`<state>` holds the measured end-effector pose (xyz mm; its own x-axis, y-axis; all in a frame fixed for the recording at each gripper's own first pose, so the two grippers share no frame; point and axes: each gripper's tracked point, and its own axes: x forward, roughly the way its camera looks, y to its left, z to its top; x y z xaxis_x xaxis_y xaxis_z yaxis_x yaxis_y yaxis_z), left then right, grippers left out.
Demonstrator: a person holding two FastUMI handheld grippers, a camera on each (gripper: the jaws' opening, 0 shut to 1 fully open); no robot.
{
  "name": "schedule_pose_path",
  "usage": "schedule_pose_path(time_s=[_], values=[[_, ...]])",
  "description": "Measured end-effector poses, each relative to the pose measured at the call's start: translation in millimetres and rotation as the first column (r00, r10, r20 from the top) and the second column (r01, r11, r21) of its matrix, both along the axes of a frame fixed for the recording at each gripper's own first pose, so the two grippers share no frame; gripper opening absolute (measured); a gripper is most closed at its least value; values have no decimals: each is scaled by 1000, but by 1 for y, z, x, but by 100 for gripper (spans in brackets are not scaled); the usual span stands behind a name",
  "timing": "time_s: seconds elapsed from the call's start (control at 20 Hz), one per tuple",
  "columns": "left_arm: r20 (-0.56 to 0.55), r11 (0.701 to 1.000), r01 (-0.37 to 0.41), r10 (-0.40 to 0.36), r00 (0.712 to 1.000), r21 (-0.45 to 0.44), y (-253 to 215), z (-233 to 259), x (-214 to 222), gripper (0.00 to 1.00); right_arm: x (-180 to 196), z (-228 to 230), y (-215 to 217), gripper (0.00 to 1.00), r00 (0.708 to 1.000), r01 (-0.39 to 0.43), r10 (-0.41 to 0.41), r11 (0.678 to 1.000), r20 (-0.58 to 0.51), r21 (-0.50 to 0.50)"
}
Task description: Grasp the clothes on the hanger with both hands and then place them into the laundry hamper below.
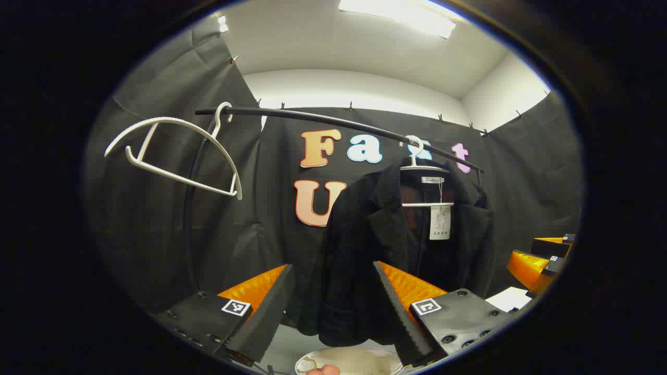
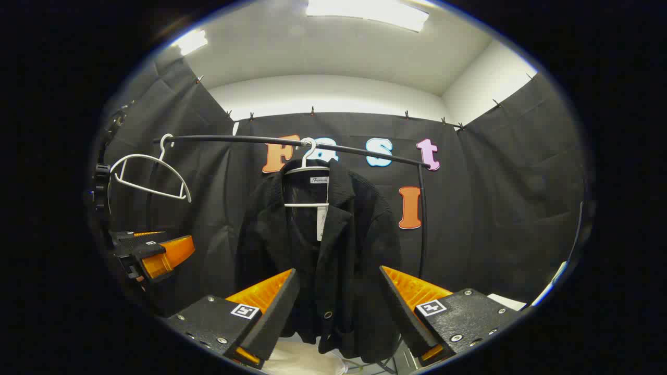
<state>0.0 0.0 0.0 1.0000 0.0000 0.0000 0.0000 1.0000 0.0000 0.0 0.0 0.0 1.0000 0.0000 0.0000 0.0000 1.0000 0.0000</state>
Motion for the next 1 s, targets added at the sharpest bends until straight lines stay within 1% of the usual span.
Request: schedule_pose_path(time_s=[0.05,0.2,0.35,0.4,0.45,0.55,0.6,0.65,0.7,0.75,0.9,1.0], values=[[2,1000,2,-2,1000,1,5,1,1,96,-1,0,2,93,1000,7,-7,1000,-1,0],[-7,1000,21,-21,1000,2,12,3,4,96,2,8,7,94,1000,22,-22,1000,9,-15],[-24,999,40,-40,999,-1,15,2,2,96,7,17,9,94,999,27,-26,998,23,-56],[-20,999,35,-35,999,-8,16,2,2,96,7,20,9,94,999,26,-24,997,36,-70],[-21,1000,22,-22,1000,-11,18,0,3,93,8,22,10,94,999,24,-21,996,41,-83],[-21,1000,-5,5,1000,-11,20,-1,4,95,10,24,14,93,999,8,-4,996,43,-92],[-13,1000,0,0,1000,-18,18,1,5,97,12,24,16,94,999,8,-4,997,48,-83],[-16,1000,12,-12,1000,-24,16,-1,6,93,14,21,19,94,999,11,-8,997,44,-73],[-19,999,29,-29,999,-29,14,-2,9,93,15,16,19,94,999,21,-19,998,30,-67],[-23,998,46,-47,999,-34,13,-2,12,96,17,12,18,94,999,34,-33,998,23,-60],[-28,995,96,-97,995,-40,8,-3,20,96,21,7,19,94,998,67,-67,997,9,-38],[-17,994,99,-100,995,-38,11,-2,27,96,23,4,22,94,997,71,-71,997,0,-32]])
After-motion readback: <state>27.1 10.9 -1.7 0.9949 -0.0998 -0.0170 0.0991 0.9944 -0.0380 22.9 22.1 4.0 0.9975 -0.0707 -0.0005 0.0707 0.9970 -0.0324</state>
